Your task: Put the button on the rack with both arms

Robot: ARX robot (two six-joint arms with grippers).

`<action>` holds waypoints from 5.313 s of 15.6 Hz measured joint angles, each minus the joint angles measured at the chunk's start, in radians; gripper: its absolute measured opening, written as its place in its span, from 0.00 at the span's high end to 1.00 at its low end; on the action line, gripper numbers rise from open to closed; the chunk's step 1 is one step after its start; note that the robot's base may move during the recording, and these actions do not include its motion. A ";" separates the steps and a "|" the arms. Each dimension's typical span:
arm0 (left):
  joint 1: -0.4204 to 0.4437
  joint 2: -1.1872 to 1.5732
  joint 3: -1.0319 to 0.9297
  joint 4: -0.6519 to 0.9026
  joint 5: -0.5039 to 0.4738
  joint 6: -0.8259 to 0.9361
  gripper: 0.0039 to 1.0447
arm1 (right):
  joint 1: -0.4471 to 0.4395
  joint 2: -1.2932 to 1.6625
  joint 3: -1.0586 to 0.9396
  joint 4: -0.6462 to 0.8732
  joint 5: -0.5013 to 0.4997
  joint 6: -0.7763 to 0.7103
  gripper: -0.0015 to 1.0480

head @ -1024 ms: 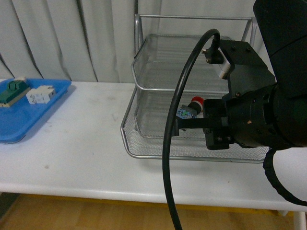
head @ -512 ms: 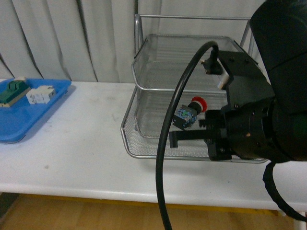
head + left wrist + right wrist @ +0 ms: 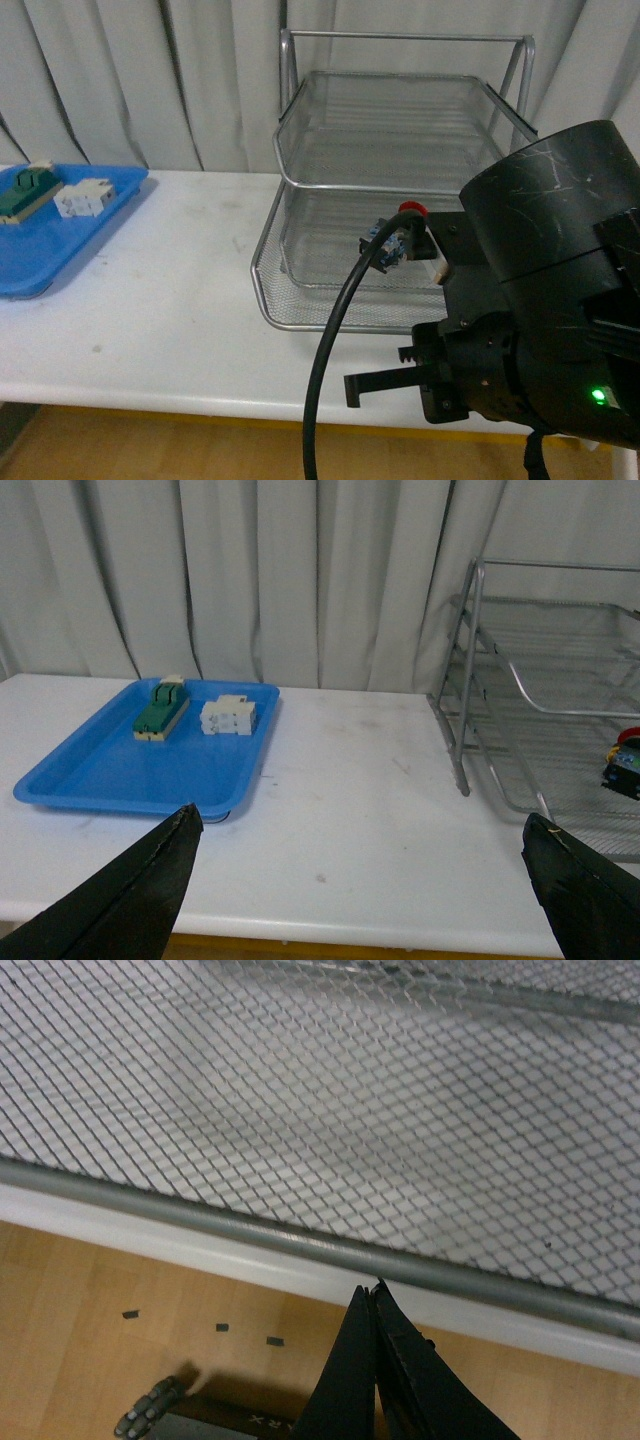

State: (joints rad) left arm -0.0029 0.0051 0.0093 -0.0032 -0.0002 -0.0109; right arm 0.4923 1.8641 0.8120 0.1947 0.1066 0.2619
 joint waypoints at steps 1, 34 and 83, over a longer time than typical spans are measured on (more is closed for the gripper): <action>0.000 0.000 0.000 0.000 0.000 0.000 0.06 | 0.000 0.022 0.062 -0.020 0.021 0.000 0.98; 0.000 0.000 0.000 0.000 0.000 0.000 0.06 | -0.179 0.317 0.494 -0.098 0.019 -0.099 0.98; 0.000 0.000 0.000 0.000 0.000 0.000 0.06 | -0.492 -1.860 -0.800 -0.198 -0.106 -0.256 0.98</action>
State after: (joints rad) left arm -0.0029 0.0051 0.0093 -0.0036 -0.0002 -0.0105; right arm -0.0002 0.0036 0.0116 -0.0029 0.0002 0.0063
